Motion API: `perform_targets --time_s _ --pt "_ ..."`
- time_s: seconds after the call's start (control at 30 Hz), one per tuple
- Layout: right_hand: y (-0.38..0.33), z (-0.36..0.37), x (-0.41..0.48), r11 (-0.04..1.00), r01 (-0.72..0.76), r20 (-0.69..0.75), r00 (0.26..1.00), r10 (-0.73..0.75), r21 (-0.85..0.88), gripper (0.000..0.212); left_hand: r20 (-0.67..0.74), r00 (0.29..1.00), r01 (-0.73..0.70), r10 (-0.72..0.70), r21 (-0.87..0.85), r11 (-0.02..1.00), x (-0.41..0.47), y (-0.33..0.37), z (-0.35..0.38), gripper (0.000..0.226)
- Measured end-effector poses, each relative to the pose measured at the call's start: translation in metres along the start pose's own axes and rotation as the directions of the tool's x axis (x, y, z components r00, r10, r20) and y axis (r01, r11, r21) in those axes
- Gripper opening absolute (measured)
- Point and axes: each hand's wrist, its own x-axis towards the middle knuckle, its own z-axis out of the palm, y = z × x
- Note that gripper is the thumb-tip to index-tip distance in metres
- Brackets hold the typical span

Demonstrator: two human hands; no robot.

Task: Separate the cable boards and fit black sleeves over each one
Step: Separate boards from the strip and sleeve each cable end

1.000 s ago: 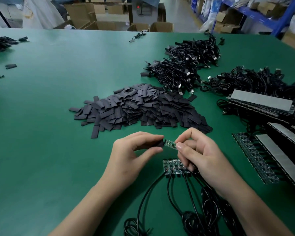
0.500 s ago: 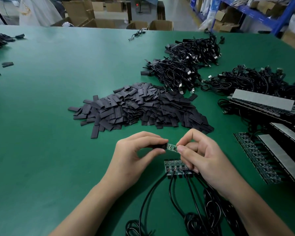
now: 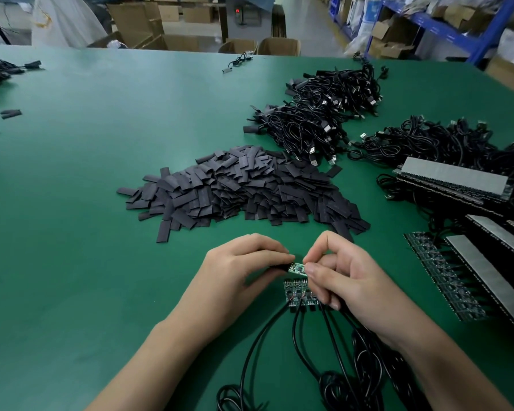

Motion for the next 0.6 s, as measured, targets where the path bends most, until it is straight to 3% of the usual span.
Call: perform_targets --time_s 0.4,0.6 --pt "-0.0025 0.0001 -0.0010 0.998 0.001 0.025 1.000 0.000 -0.064 0.009 0.062 0.993 0.108 -0.102 -0.101 0.989 -0.0016 0.0006 -0.0023 0.019" --pt "-0.0044 -0.0008 -0.0012 0.999 0.014 0.013 1.000 -0.014 -0.042 0.008 -0.012 0.980 0.195 -0.197 -0.102 0.976 -0.0017 0.0021 -0.0022 0.025"
